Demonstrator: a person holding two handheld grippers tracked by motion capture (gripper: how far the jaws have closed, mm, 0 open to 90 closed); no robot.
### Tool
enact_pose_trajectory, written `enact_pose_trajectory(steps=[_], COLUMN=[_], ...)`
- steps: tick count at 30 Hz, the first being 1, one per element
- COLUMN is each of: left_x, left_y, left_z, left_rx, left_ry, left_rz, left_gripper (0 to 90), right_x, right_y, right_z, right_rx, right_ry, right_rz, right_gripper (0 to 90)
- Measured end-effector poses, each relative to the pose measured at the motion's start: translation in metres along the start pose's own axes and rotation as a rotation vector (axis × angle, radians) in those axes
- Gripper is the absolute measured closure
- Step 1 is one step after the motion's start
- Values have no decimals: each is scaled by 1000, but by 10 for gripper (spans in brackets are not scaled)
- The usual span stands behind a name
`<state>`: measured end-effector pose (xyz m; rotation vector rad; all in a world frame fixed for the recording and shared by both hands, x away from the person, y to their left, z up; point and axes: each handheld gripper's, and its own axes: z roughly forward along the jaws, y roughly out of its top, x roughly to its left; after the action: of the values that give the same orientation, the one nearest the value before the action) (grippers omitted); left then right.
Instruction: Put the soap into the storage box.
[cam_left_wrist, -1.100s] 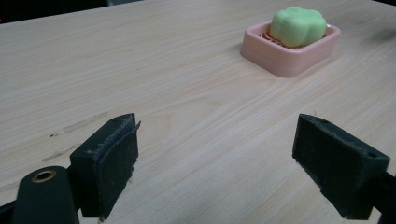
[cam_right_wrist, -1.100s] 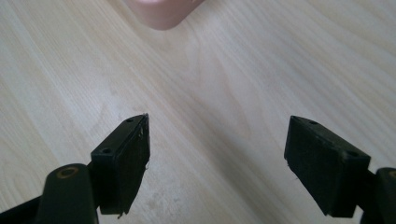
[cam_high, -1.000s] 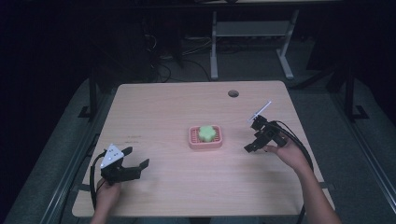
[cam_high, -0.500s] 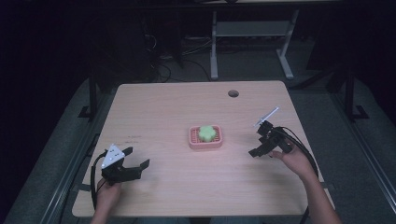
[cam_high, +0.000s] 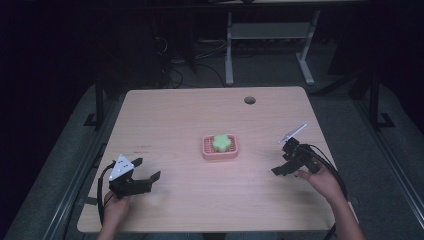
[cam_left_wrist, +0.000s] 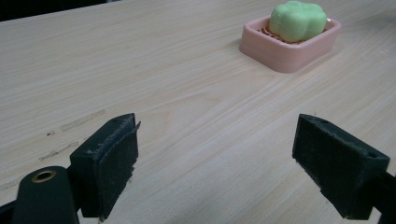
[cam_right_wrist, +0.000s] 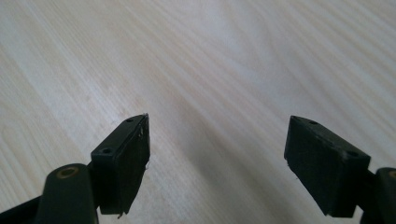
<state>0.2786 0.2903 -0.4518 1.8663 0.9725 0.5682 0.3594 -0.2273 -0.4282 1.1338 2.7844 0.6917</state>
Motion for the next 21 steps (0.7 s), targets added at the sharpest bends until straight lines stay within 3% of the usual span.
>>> enact_pose_trajectory(steps=[21], left_x=[-2], left_y=[-1], left_z=[2], left_rx=[7], left_ry=[0], left_rz=[1], left_gripper=[141], right_x=[13], right_y=[-44], right_z=[2], right_rx=[-39], right_ry=[-4], right_rz=[25], right_gripper=[223])
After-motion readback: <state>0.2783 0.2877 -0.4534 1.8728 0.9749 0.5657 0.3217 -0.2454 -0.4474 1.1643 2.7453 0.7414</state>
